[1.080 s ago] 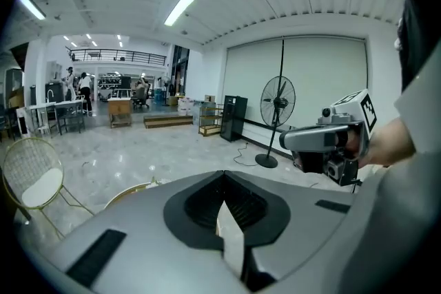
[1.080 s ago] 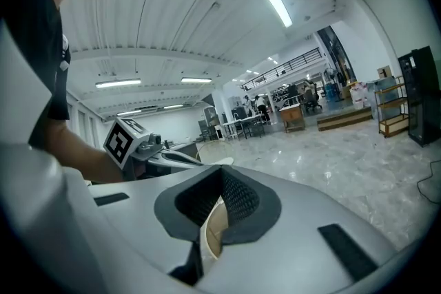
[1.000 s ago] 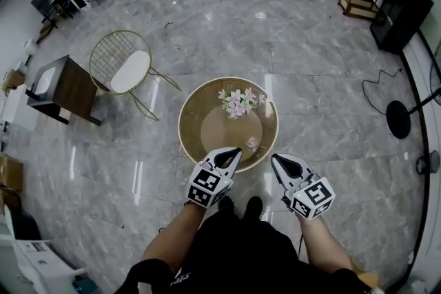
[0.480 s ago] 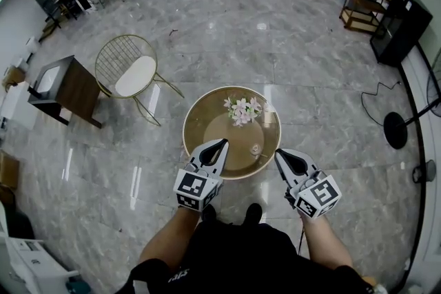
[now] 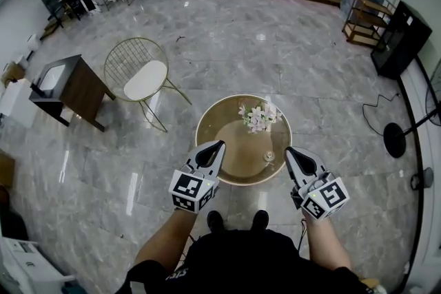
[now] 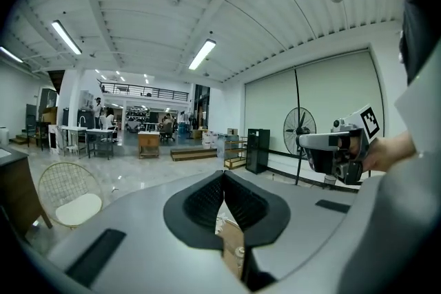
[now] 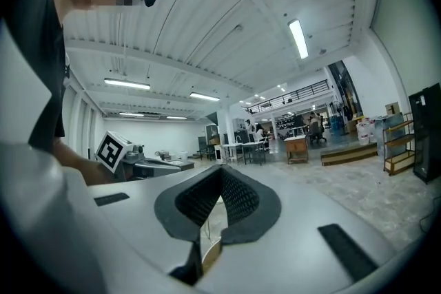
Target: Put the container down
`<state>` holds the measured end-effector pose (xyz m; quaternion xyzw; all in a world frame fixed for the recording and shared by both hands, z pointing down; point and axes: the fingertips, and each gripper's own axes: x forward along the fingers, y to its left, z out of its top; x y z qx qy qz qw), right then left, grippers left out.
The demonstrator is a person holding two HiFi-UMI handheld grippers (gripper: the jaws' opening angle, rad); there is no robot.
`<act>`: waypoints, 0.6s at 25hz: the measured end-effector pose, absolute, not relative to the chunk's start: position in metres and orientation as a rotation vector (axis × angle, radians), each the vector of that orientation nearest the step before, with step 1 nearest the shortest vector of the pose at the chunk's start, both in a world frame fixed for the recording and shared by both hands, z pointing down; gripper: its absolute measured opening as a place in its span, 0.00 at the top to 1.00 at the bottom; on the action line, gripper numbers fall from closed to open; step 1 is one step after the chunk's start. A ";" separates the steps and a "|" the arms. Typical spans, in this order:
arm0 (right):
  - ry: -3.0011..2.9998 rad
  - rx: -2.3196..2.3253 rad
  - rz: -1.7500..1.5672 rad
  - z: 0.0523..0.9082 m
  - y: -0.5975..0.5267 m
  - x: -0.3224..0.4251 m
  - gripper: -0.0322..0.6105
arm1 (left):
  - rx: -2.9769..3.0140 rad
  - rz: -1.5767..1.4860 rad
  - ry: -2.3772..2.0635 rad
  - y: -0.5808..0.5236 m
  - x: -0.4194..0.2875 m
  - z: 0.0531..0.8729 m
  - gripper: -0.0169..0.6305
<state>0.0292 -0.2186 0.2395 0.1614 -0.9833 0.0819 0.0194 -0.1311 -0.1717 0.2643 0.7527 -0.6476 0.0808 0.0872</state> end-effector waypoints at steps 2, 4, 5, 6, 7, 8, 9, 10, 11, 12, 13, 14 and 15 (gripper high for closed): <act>-3.053 0.484 0.254 0.240 -0.206 0.016 0.93 | 2.235 0.243 -1.938 -0.163 -0.145 0.265 0.95; -3.050 0.467 0.253 0.242 -0.198 0.004 0.93 | 2.229 0.235 -1.946 -0.158 -0.157 0.267 0.95; -3.047 0.460 0.253 0.244 -0.195 -0.002 0.93 | 2.227 0.231 -1.949 -0.157 -0.163 0.267 0.95; -3.044 0.455 0.252 0.245 -0.194 -0.007 0.93 | 2.225 0.229 -1.952 -0.156 -0.168 0.267 0.95; -3.041 0.452 0.251 0.245 -0.193 -0.011 0.93 | 2.225 0.228 -1.955 -0.154 -0.172 0.266 0.95; -3.039 0.449 0.249 0.245 -0.192 -0.015 0.93 | 2.225 0.226 -1.958 -0.153 -0.175 0.266 0.95; -3.039 0.446 0.246 0.243 -0.192 -0.017 0.93 | 2.225 0.224 -1.961 -0.151 -0.177 0.264 0.95; -3.039 0.443 0.242 0.242 -0.191 -0.018 0.93 | 2.225 0.221 -1.963 -0.150 -0.178 0.263 0.95; -3.039 0.441 0.238 0.239 -0.191 -0.019 0.93 | 2.226 0.220 -1.964 -0.149 -0.178 0.261 0.95; -3.040 0.439 0.235 0.238 -0.190 -0.020 0.93 | 2.226 0.221 -1.964 -0.148 -0.179 0.260 0.95; -3.041 0.439 0.232 0.236 -0.190 -0.021 0.93 | 2.226 0.222 -1.965 -0.148 -0.179 0.260 0.95; -3.042 0.438 0.230 0.235 -0.190 -0.022 0.93 | 2.227 0.224 -1.967 -0.147 -0.180 0.259 0.95; -3.043 0.438 0.228 0.235 -0.190 -0.023 0.93 | 2.227 0.226 -1.970 -0.147 -0.180 0.258 0.95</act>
